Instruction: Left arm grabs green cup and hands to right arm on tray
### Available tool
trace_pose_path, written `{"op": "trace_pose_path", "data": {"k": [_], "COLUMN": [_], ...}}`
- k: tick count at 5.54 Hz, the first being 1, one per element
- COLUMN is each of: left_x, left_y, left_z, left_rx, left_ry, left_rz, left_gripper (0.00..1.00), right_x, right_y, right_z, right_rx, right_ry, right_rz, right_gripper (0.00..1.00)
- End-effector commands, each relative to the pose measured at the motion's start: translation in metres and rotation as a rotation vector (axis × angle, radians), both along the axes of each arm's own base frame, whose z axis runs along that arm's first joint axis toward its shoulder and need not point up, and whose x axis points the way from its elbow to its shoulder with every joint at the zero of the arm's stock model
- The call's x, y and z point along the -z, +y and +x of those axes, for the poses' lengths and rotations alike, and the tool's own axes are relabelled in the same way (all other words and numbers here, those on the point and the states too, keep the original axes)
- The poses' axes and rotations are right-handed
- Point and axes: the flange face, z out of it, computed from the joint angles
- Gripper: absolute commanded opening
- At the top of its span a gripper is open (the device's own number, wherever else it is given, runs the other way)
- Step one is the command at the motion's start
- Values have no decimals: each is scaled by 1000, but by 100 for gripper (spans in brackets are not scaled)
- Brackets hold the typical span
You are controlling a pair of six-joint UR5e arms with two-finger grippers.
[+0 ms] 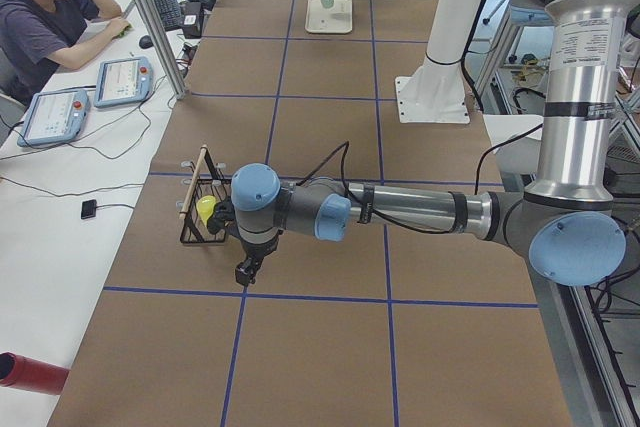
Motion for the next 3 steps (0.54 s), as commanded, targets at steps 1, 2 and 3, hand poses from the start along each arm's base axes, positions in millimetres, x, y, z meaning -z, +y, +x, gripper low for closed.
{"op": "trace_pose_path", "data": {"k": [1,2,3], "left_x": [0,0,-1], "left_y": [1,2,2], "left_z": [-2,-3,-2], "left_rx": [4,4,4], "left_ry": [0,0,0], "left_rz": [-2,-1,-4], "left_gripper": [100,100,100], "right_x": [-24,-30,-35], "right_y": [20,25,35], "right_z": [6,-4,-34], "right_rx": [-81,-86,-123], "right_ry": [21,34,65], "right_rz": [44,41,48], "right_gripper": [0,0,0]}}
